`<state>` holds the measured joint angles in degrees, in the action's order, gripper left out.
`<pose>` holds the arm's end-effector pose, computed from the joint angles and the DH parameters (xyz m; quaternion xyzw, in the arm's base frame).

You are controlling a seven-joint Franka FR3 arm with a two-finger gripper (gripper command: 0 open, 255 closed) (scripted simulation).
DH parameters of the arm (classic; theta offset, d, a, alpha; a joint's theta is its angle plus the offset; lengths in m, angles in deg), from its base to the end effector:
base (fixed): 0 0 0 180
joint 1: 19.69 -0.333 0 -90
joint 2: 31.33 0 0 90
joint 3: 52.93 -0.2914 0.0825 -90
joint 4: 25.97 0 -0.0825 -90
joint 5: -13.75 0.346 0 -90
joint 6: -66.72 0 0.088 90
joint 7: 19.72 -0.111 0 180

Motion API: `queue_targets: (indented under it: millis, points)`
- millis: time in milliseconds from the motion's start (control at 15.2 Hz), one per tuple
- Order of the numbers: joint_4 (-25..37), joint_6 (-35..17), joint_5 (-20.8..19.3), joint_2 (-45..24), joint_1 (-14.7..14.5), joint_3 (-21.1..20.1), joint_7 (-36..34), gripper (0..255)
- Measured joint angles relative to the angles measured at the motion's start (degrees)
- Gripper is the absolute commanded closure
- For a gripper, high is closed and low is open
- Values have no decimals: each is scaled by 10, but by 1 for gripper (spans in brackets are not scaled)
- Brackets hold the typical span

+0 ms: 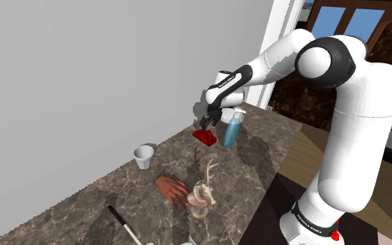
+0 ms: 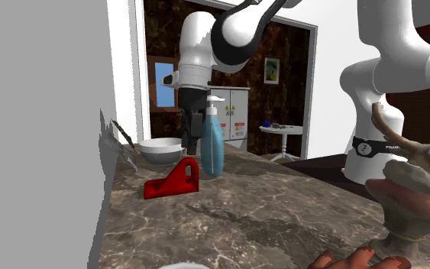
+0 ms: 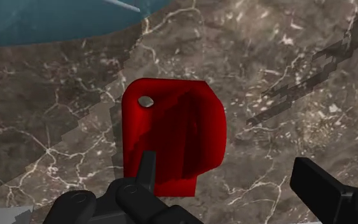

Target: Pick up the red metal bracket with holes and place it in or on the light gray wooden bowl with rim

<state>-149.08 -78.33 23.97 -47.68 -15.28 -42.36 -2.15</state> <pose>0.5287 -0.1417 0.2807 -0.9973 0.0428 -0.0586 0.0133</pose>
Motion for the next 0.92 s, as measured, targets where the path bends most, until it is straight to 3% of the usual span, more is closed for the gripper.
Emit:
queue_targets:
  millis: [528, 924]
  points:
    - [24, -40, 21, -65, 10, -11, 18, 0]
    - [25, -47, 24, -73, 12, -14, 21, 0]
